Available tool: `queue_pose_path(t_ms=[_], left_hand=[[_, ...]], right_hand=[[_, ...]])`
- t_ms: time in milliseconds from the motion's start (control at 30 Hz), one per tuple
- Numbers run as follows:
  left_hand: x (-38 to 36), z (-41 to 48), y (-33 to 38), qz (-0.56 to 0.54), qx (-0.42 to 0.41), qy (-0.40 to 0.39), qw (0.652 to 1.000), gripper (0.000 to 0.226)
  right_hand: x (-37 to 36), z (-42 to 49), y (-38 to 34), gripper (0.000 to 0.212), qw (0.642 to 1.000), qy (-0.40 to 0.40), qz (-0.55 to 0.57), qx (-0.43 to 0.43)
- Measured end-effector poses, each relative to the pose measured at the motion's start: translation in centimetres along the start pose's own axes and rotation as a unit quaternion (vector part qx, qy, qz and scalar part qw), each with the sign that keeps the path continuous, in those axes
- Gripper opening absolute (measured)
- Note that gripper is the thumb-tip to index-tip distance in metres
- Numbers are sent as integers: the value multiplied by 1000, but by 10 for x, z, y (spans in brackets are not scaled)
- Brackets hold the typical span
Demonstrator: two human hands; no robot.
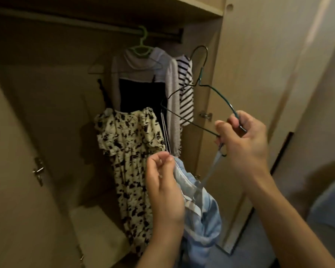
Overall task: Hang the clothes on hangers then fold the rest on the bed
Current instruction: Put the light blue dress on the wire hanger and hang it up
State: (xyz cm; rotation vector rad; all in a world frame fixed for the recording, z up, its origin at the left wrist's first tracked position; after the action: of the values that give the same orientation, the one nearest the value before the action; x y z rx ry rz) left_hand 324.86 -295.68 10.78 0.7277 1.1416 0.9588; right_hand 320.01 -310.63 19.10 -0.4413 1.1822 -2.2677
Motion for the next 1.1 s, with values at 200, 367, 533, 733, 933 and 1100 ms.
queue_pose_path(t_ms=[200,367,533,733,933,1100], left_hand=[[3,47,0,37,-17,35,999,13],[12,92,5,61,-46,66,995,14],[27,145,9,78,-67,109,989,14],[30,222,25,107,-105,126,981,13],[22,302,44,114,-158,118,974,14],[22,351,50,146,-161,113,969,16]], right_hand=[[-36,56,0,31,997,-57,44,27],[-84,97,-1,30,991,-90,97,34],[-146,130,10,31,980,-143,132,28],[-227,166,26,35,977,-165,135,29],[-311,211,23,34,975,-172,132,42],[-370,252,4,34,973,-179,132,65]])
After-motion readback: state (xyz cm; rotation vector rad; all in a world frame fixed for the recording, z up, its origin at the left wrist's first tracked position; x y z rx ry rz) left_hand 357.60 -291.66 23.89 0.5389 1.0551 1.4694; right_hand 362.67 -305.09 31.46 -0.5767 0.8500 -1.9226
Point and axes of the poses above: each hand's wrist, its own z-axis towards the middle knuckle, its own x-axis out of the back of the hand, y = z × x, the point moved 4 cm from there along z, towards the middle knuckle, and after that the axes turned 6 degrees about -x, right-handed, at the moved point
